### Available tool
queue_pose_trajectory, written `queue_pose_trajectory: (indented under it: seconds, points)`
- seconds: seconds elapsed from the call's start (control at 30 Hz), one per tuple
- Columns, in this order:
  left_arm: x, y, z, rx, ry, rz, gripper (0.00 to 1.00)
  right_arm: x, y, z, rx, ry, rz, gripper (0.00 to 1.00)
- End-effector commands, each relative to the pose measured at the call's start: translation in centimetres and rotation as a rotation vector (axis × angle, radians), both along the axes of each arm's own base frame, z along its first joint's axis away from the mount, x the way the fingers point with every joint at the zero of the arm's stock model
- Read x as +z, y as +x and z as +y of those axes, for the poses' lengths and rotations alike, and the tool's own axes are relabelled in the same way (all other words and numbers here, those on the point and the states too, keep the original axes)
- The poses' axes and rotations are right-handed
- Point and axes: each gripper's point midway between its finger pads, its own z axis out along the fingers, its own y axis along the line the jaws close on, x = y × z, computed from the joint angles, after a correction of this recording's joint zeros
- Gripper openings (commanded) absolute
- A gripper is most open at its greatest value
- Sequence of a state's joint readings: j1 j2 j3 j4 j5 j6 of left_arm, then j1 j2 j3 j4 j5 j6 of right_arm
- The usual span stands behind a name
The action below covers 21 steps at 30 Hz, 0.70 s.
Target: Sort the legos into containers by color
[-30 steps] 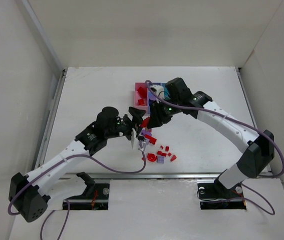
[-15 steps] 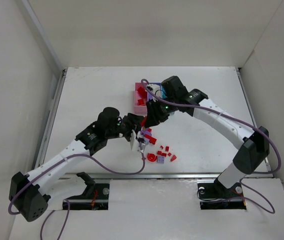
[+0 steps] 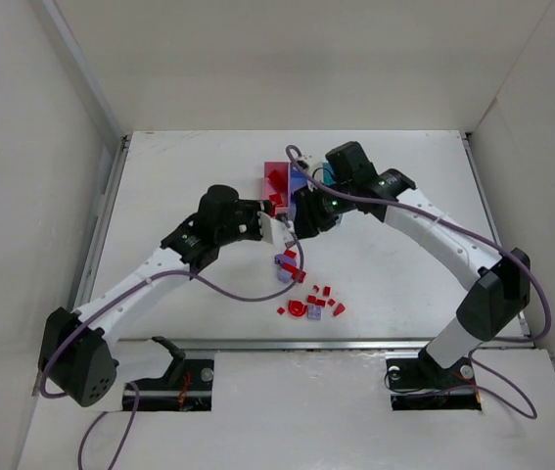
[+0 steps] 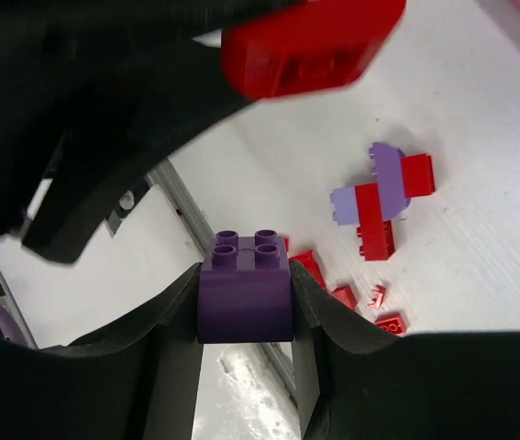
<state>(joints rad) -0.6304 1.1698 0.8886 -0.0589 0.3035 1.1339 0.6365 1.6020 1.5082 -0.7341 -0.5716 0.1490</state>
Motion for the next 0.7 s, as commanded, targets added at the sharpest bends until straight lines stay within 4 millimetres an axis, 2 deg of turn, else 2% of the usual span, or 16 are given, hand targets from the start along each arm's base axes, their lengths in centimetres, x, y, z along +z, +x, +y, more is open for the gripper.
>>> queue_pose_trajectory:
  seconds: [0.0, 0.07, 0.13, 0.2, 0.27, 0.3, 0.37, 0.4, 0.43, 0.47, 0.5, 0.53, 0.57, 0.6, 0.63, 0.67]
  points:
    - [3.3, 2.8, 0.8, 0.165, -0.150, 0.032, 0.00, 2.2, 1.9, -0.4, 0.022, 0.050, -0.077, 0.00]
    - [4.2, 4.0, 1.3, 0.213, -0.207, 0.066, 0.00, 2.0, 3.1, -0.8, 0.017, 0.050, -0.068, 0.00]
    - [3.5, 4.7, 1.6, 0.228, -0.219, 0.126, 0.00, 1.6, 4.6, -0.8, 0.013, 0.047, -0.060, 0.00]
    - [4.2, 5.4, 1.6, 0.227, -0.243, 0.144, 0.00, 1.9, 6.2, -1.1, 0.001, 0.053, -0.068, 0.00]
    - [3.7, 6.1, 1.6, 0.237, -0.251, 0.180, 0.00, 0.5, 8.4, -1.5, -0.054, 0.021, -0.048, 0.00]
    - [3.8, 6.5, 1.4, 0.243, -0.268, 0.187, 0.00, -0.1, 10.5, -2.6, -0.139, -0.024, -0.069, 0.00]
    - [2.8, 7.7, 1.3, 0.290, -0.303, 0.262, 0.00, -1.0, 14.0, -2.7, -0.251, -0.078, -0.099, 0.00]
    - [3.6, 8.2, 0.8, 0.289, -0.328, 0.275, 0.00, -1.6, 16.2, -3.7, -0.338, -0.140, -0.143, 0.00]
    - [3.7, 9.0, 1.0, 0.313, -0.347, 0.291, 0.00, -0.7, 17.9, -3.5, -0.369, -0.139, -0.192, 0.00]
    - [2.3, 9.6, 1.0, 0.356, -0.358, 0.365, 0.00, -2.6, 19.1, -3.6, -0.408, -0.175, -0.171, 0.00]
    - [3.4, 10.5, 0.8, 0.360, -0.387, 0.365, 0.00, -3.0, 20.4, -4.3, -0.448, -0.202, -0.188, 0.00]
    - [3.1, 11.1, 1.3, 0.388, -0.393, 0.387, 0.00, -3.3, 21.7, -5.1, -0.509, -0.242, -0.211, 0.00]
    - [2.9, 11.3, 1.1, 0.396, -0.397, 0.404, 0.00, -3.5, 22.9, -5.0, -0.528, -0.251, -0.227, 0.04]
    - [1.9, 12.2, 1.3, 0.413, -0.392, 0.435, 0.00, -3.6, 23.7, -4.9, -0.539, -0.255, -0.238, 0.18]
    - [1.9, 12.4, 1.8, 0.429, -0.401, 0.440, 0.00, -3.6, 23.8, -5.1, -0.546, -0.261, -0.242, 0.18]
    - [2.0, 12.7, 1.7, 0.429, -0.402, 0.439, 0.00, -3.3, 24.1, -4.9, -0.548, -0.254, -0.250, 0.30]
